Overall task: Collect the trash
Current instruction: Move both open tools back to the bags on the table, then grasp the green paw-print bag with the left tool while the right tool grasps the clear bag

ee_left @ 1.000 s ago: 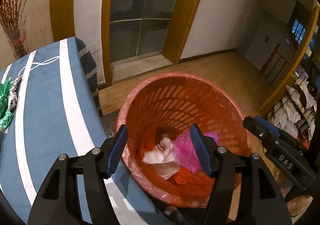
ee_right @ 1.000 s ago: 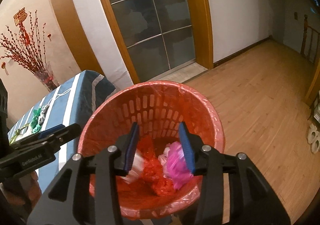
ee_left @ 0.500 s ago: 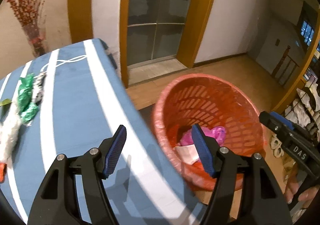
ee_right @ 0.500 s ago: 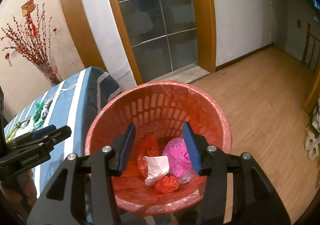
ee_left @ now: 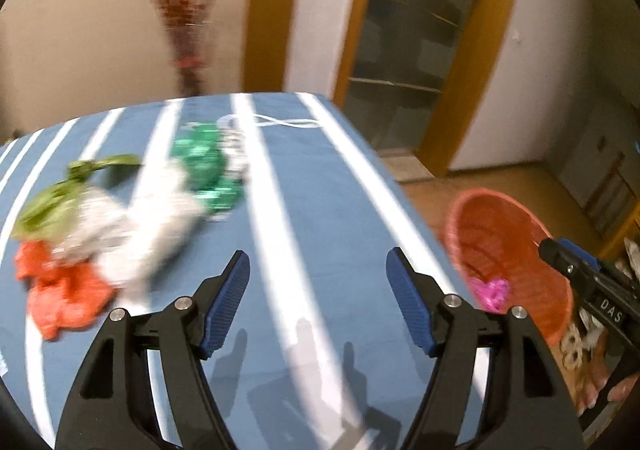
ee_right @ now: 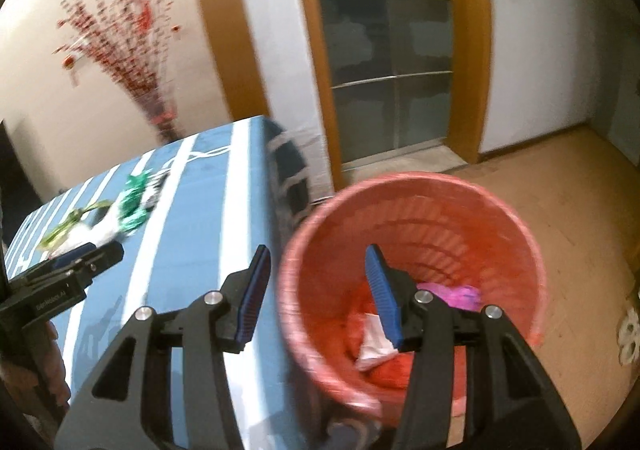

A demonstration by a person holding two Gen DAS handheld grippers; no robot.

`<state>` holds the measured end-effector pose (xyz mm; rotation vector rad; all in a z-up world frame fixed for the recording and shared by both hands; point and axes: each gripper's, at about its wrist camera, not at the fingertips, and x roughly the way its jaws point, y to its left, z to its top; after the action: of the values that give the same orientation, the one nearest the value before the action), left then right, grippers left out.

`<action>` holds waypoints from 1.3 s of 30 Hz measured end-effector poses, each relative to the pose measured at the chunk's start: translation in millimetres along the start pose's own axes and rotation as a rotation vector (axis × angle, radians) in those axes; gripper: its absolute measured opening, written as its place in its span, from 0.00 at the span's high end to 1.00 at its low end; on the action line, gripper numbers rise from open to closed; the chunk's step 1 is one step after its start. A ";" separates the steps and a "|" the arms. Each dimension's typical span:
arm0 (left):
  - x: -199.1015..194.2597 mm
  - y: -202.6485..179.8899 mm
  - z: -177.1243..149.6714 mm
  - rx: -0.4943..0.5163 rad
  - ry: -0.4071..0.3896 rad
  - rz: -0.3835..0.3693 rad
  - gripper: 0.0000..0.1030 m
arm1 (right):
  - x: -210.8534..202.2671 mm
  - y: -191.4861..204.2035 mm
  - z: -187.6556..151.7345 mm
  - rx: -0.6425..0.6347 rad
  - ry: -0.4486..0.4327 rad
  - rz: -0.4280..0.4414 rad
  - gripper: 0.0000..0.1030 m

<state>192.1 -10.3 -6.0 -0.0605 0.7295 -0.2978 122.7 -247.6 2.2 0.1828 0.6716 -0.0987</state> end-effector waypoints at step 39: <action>-55.5 219.0 0.1 -0.311 -0.114 0.265 0.31 | 111.7 252.4 -15.9 -0.227 0.190 0.287 0.76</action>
<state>207.0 215.1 -4.5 -0.2711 0.6570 0.0741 237.9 -0.8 -45.6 0.0687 0.8333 0.2730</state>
